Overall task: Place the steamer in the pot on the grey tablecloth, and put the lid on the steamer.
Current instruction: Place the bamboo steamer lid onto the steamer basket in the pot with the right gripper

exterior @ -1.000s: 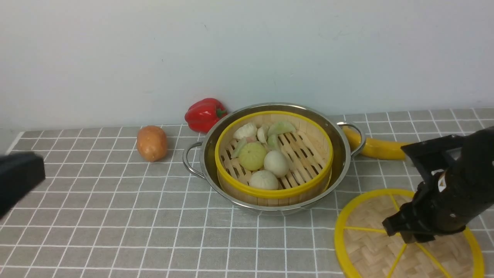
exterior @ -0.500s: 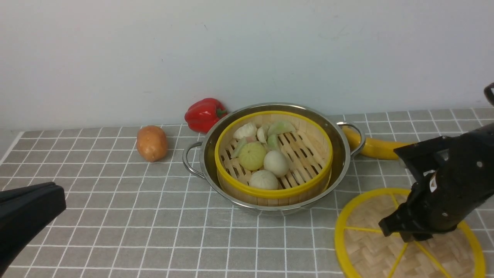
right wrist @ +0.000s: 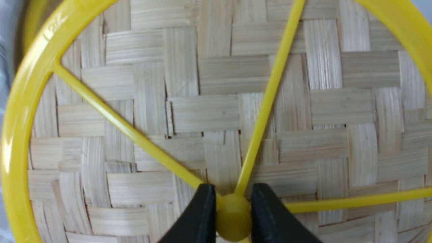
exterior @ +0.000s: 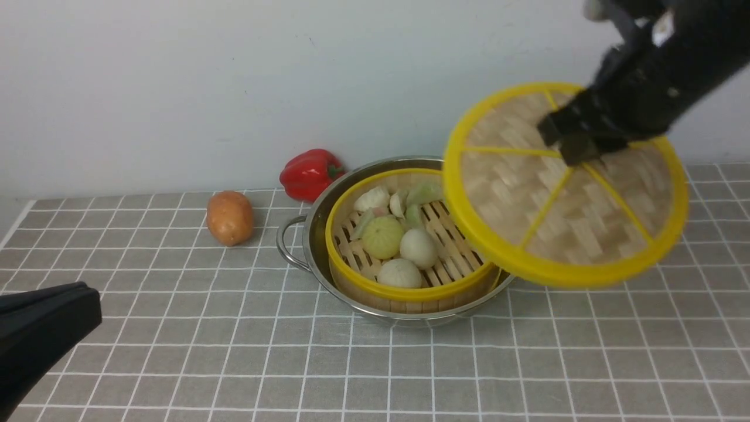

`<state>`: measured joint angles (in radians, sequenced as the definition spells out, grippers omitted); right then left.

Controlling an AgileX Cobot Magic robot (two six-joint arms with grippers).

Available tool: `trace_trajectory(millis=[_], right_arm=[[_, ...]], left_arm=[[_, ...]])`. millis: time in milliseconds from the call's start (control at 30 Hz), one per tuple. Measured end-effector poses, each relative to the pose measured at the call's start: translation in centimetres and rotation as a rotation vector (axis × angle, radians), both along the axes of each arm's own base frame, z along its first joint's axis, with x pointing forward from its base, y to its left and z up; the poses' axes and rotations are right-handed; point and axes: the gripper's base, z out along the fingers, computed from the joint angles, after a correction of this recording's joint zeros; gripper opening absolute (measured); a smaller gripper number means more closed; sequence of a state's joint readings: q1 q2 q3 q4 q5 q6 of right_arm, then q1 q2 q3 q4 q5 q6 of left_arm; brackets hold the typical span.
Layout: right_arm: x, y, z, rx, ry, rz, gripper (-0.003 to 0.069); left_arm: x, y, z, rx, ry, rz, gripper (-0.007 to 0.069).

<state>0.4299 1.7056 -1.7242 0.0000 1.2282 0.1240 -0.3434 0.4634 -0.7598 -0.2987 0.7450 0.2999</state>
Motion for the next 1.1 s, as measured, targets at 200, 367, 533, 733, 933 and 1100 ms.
trace_trajectory(millis=[200,367,533,733,933,1100], right_arm=[[6.6,7.2,-2.3,0.074,-0.045,0.082,0.0147],[8.5,9.1,-6.1,0.096,0.035,0.092,0.0147],[9.3,9.5,-8.4,0.075,0.080,0.090,0.0147],[9.8,9.8,-10.1,0.063,0.108,0.088,0.0147],[10.3,10.1,-12.4,0.042,0.149,0.086,0.0147],[10.4,10.2,-12.5,0.048,0.151,0.100,0.0147]], left_arm=[[0.0,0.1,0.0,0.021,-0.006,0.005,-0.0008],[0.1,0.1,-0.1,0.044,-0.015,0.002,-0.0008],[0.1,0.2,-0.2,0.072,-0.021,0.005,-0.0008],[0.1,0.3,-0.2,0.075,-0.018,0.004,-0.0008],[0.1,0.3,-0.2,0.075,-0.018,0.004,0.0001],[0.1,0.3,-0.2,0.077,-0.019,0.004,0.0001]])
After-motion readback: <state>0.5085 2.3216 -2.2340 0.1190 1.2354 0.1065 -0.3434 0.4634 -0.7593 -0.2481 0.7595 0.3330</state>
